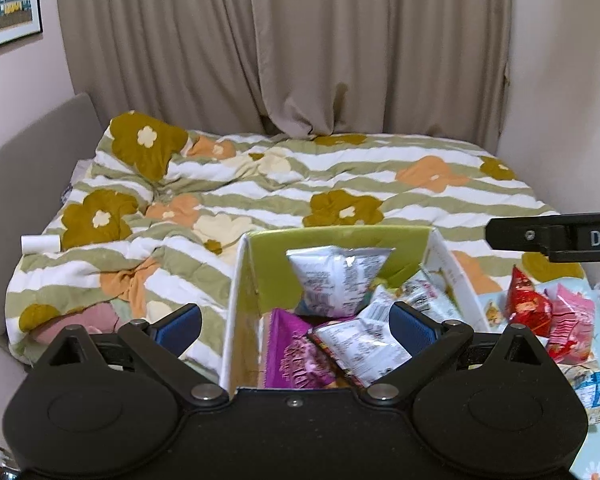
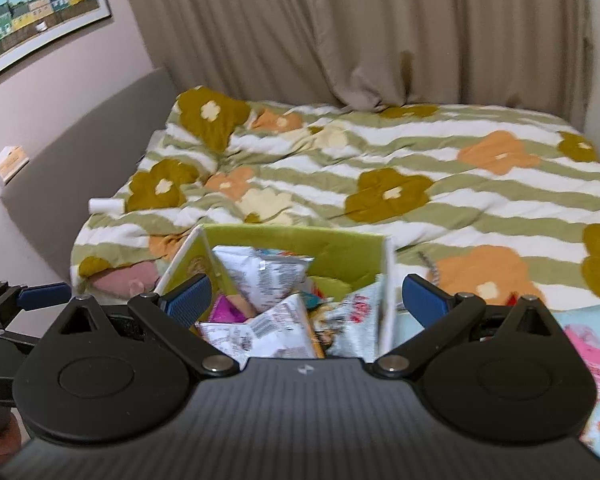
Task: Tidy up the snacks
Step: 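Move both grippers back to the pile on the daisy mat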
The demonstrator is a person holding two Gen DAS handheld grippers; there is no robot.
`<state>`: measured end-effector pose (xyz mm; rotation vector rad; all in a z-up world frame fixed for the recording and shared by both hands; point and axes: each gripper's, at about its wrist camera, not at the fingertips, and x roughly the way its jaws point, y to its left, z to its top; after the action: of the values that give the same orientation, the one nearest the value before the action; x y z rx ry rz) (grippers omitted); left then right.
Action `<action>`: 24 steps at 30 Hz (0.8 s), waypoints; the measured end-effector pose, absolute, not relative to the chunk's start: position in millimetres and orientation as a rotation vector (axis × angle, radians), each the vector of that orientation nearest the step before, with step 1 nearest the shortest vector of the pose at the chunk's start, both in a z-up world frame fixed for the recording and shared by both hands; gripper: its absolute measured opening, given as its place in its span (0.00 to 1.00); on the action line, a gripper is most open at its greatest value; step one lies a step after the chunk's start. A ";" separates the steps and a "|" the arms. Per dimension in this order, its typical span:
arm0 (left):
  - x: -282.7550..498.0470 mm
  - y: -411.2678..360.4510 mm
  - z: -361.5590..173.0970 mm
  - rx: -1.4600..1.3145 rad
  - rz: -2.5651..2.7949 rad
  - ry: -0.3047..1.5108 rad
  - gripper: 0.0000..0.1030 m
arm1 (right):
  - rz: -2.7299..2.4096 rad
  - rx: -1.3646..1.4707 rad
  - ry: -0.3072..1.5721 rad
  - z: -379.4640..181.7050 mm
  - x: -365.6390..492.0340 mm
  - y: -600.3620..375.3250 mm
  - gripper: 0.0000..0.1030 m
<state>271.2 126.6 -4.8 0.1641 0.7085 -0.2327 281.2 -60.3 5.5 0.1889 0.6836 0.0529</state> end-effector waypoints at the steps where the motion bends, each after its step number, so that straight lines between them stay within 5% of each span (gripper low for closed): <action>1: 267.1 122.5 -3.1 0.167 -0.234 0.701 0.99 | 0.041 0.184 0.674 8.5 276.2 -63.7 1.00; 24: 149.4 -39.3 -37.8 0.246 -0.307 0.668 0.98 | -0.064 0.230 0.701 -22.0 151.3 -245.0 1.00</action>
<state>149.4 -39.3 -37.8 0.2456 0.6685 -0.3067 151.3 -245.0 -22.0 0.2296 0.7015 -0.0639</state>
